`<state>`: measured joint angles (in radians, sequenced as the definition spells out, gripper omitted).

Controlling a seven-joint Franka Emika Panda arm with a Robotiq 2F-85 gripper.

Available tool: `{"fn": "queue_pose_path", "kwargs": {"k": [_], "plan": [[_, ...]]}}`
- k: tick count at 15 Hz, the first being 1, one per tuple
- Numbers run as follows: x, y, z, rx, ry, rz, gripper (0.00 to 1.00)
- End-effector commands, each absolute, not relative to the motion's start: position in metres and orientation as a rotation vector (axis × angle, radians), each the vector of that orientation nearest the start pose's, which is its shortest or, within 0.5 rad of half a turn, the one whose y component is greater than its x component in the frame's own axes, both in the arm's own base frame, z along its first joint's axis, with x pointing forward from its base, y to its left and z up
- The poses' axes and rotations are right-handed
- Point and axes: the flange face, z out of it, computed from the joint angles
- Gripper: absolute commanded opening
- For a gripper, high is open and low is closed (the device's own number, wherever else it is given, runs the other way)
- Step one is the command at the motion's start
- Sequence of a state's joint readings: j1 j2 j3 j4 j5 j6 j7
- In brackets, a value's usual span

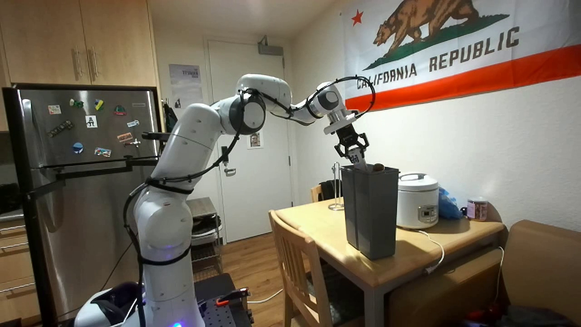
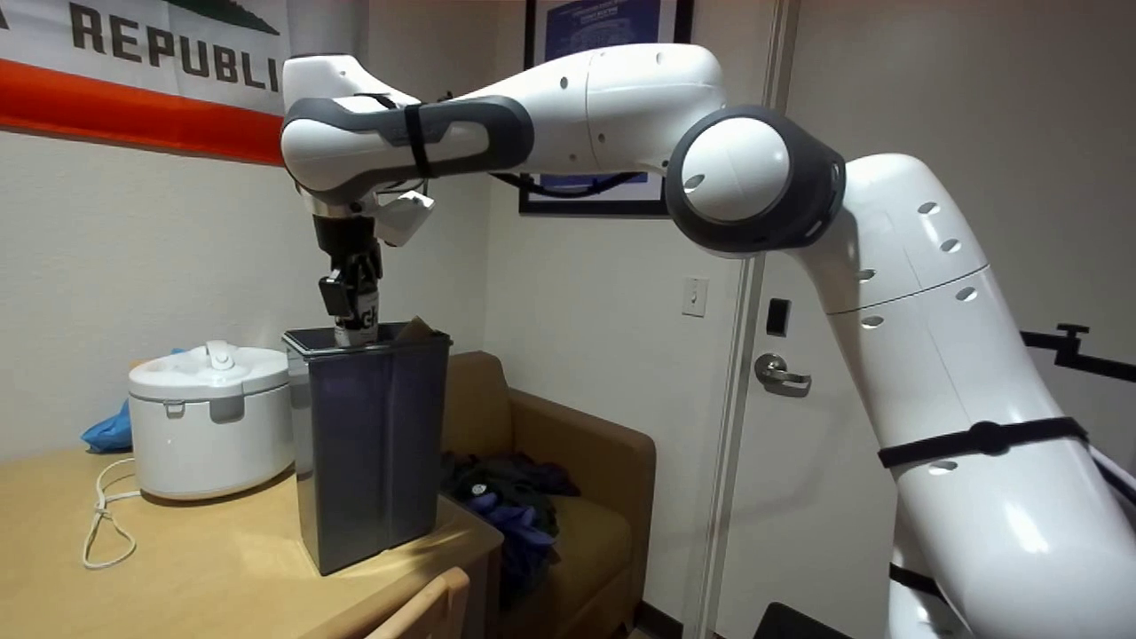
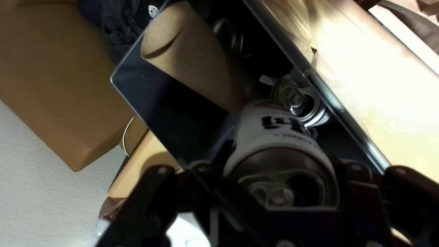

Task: Put the can in the bin

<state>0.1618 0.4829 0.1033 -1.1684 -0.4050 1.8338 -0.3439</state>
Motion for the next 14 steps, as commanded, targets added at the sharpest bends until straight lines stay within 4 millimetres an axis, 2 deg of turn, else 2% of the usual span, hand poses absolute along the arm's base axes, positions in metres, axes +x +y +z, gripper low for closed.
{"fn": "queue_pose_path", "kwargs": {"k": [1,6,10,11,12,14], "plan": [[0.697,0.135,0.522,-3.266,-1.109,-0.282,0.29],[0.697,0.138,0.517,-3.241,-1.112,-0.309,0.29],[0.693,0.142,0.5,-3.207,-1.11,-0.259,0.29],[0.693,0.142,0.504,-3.206,-1.105,-0.268,0.39],[0.692,0.142,0.505,-3.205,-1.099,-0.27,0.79],[0.691,0.139,0.509,-3.208,-1.088,-0.279,0.81]]}}
